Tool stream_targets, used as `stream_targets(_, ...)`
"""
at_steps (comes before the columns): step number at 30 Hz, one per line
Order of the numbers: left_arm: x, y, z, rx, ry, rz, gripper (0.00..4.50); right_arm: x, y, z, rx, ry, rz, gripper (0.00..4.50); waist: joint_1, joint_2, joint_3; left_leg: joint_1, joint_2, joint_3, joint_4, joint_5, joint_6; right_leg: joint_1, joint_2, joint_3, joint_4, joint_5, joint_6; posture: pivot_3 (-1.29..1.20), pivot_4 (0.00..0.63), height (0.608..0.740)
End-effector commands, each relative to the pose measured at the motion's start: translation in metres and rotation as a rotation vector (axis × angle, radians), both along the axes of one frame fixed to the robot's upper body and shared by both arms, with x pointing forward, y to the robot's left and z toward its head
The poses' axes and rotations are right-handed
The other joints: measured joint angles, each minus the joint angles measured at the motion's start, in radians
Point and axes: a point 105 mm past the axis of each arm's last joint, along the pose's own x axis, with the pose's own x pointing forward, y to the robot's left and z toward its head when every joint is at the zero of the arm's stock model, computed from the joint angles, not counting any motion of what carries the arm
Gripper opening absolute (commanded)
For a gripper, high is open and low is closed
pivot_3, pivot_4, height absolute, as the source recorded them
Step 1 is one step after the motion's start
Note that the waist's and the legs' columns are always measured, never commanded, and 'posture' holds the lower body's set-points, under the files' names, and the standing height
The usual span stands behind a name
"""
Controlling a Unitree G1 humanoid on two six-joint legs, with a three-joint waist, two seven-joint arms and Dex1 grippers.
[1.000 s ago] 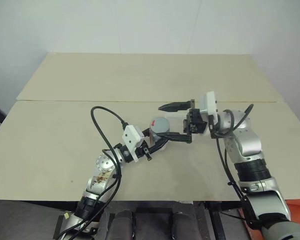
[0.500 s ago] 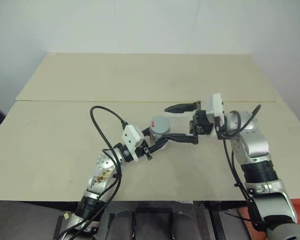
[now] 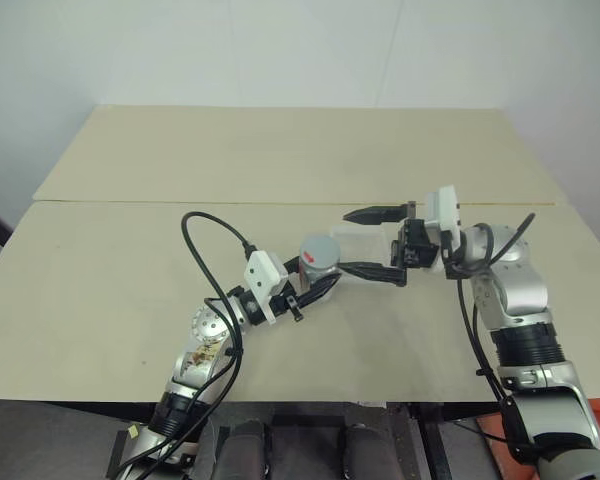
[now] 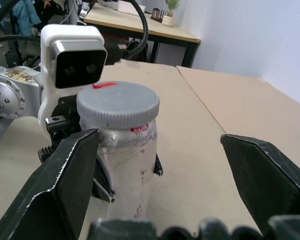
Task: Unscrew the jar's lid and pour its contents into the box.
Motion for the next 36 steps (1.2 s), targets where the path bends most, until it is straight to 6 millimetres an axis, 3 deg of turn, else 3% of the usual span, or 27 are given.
stream_targets(1, -0.004, -0.004, 0.011, -0.015, -0.057, -0.020, 1.93, -0.004, -0.006, 0.009, -0.004, -0.055, 0.002, 4.43, 0.000, 0.000, 0.000, 0.000, 0.000, 0.000, 0.000, 0.000, 0.000, 0.000, 0.000, 0.000, 0.000, 0.000, 0.000, 0.00, 0.150, 0.740)
stream_targets(8, -0.005, -0.003, 0.011, -0.012, -0.059, -0.021, 1.93, -0.023, -0.002, 0.012, -0.018, 0.025, 0.121, 4.43, 0.001, 0.000, 0.000, 0.000, 0.000, 0.000, 0.000, 0.000, 0.000, 0.000, 0.000, 0.000, 0.000, 0.000, 0.000, 0.00, 0.150, 0.740)
stream_targets(21, -0.004, -0.004, 0.010, -0.009, -0.065, -0.018, 1.93, -0.024, 0.033, 0.020, 0.029, 0.008, 0.076, 4.43, 0.001, 0.000, 0.000, 0.000, 0.000, 0.000, 0.000, 0.000, 0.000, 0.000, 0.000, 0.000, 0.000, 0.000, 0.000, 0.00, 0.150, 0.740)
stream_targets(32, -0.004, -0.003, 0.010, -0.009, -0.066, -0.015, 1.93, -0.025, 0.038, 0.018, 0.028, 0.034, 0.094, 4.43, 0.000, 0.000, 0.000, 0.000, 0.000, 0.000, 0.000, 0.000, 0.000, 0.000, 0.000, 0.000, 0.000, 0.000, 0.000, 0.00, 0.150, 0.740)
stream_targets(36, -0.005, -0.004, 0.010, -0.008, -0.066, -0.016, 1.93, -0.024, 0.038, 0.019, 0.031, 0.040, 0.095, 3.53, 0.001, 0.000, 0.000, 0.000, 0.000, 0.000, 0.000, 0.000, 0.000, 0.000, 0.000, 0.000, 0.000, 0.000, 0.000, 0.00, 0.150, 0.740)
